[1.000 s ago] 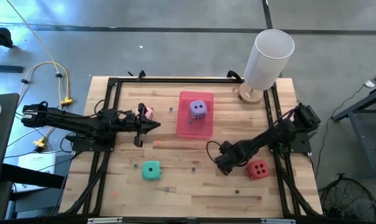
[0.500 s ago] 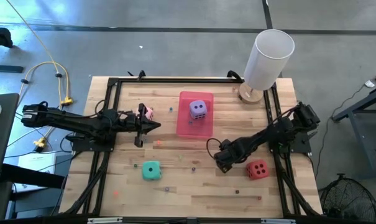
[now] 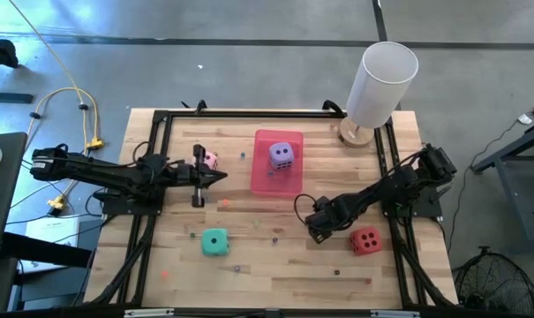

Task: Pick & Place Dice
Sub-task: Put the small red die into the red bin

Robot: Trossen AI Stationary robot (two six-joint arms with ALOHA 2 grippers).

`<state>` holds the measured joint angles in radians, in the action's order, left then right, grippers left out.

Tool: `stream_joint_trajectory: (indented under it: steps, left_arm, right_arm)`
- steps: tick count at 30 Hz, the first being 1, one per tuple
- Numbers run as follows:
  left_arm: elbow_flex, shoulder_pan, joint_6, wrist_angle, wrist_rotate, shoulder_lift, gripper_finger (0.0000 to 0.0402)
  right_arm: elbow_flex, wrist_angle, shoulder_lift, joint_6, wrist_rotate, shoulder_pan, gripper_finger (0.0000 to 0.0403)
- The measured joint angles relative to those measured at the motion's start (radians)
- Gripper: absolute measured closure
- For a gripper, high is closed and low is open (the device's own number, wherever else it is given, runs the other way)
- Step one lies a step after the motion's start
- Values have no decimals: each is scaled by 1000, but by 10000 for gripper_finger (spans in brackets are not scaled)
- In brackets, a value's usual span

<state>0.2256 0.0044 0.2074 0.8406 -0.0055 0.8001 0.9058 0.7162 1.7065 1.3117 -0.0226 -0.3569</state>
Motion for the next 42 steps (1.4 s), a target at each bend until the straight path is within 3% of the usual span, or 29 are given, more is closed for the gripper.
stream_joint_trajectory:
  steps: [11, 17, 26, 32, 42]
  left_arm:
    - [0, 3, 16, 25, 0, 0, 401]
    - [0, 23, 58, 25, 0, 0, 401]
    - [0, 47, 49, 25, 1, 0, 401]
    - [0, 37, -135, 29, 10, 0, 401]
    - [0, -15, -253, 20, 10, 0, 401]
  right_arm:
    - [-1, -6, 1, 21, -19, -8, 369]
    - [14, 0, 1, -5, 1, -14, 370]
    - [201, -19, -7, -174, 195, -11, 370]
    - [284, -143, -8, -421, 351, 6, 370]
    - [326, -153, -9, -632, 439, 185, 370]
